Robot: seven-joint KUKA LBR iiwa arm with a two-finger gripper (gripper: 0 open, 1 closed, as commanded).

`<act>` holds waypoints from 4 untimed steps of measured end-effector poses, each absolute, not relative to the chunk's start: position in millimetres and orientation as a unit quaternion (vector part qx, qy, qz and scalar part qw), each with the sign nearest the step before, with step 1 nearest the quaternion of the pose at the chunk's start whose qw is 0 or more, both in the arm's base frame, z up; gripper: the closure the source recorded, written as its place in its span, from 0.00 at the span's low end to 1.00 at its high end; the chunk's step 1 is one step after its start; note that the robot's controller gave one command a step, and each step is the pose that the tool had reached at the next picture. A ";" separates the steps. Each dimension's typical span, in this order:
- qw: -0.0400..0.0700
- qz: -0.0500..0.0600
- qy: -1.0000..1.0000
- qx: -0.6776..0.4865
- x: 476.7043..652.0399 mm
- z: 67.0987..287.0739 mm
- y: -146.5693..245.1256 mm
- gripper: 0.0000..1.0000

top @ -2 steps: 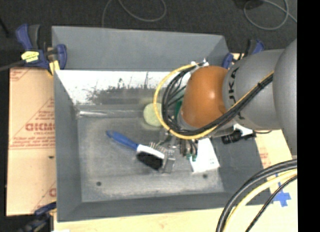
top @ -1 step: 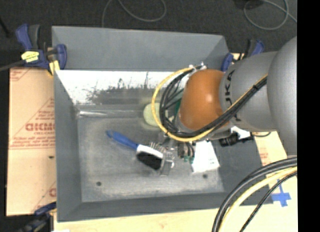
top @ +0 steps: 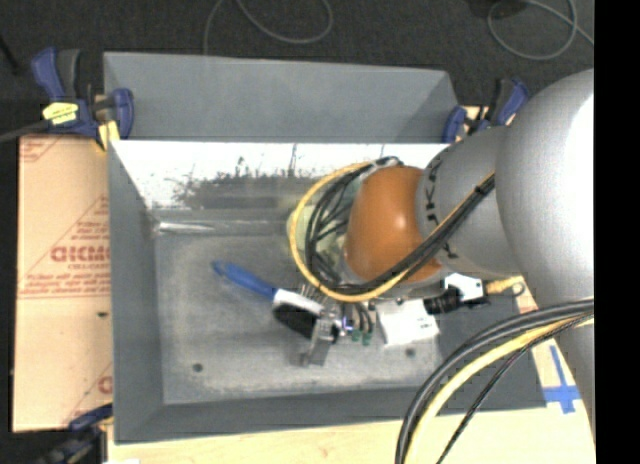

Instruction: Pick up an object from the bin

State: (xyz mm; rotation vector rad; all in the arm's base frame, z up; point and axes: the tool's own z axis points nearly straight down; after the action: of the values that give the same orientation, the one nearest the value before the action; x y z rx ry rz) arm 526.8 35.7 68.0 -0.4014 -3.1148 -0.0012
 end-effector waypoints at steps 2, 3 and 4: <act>0.000 0.000 -0.983 -0.186 522.2 70.4 38.9 1.00; 0.001 0.000 -0.983 -0.186 520.9 74.2 38.9 1.00; 0.005 0.001 -0.983 -0.185 518.5 94.9 38.7 1.00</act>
Offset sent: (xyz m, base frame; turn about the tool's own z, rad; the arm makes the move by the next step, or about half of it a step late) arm 0.0000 0.0000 0.0000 0.0000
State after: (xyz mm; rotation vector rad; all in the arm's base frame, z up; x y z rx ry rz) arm 518.5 38.7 94.9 -0.5778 -3.0774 0.0041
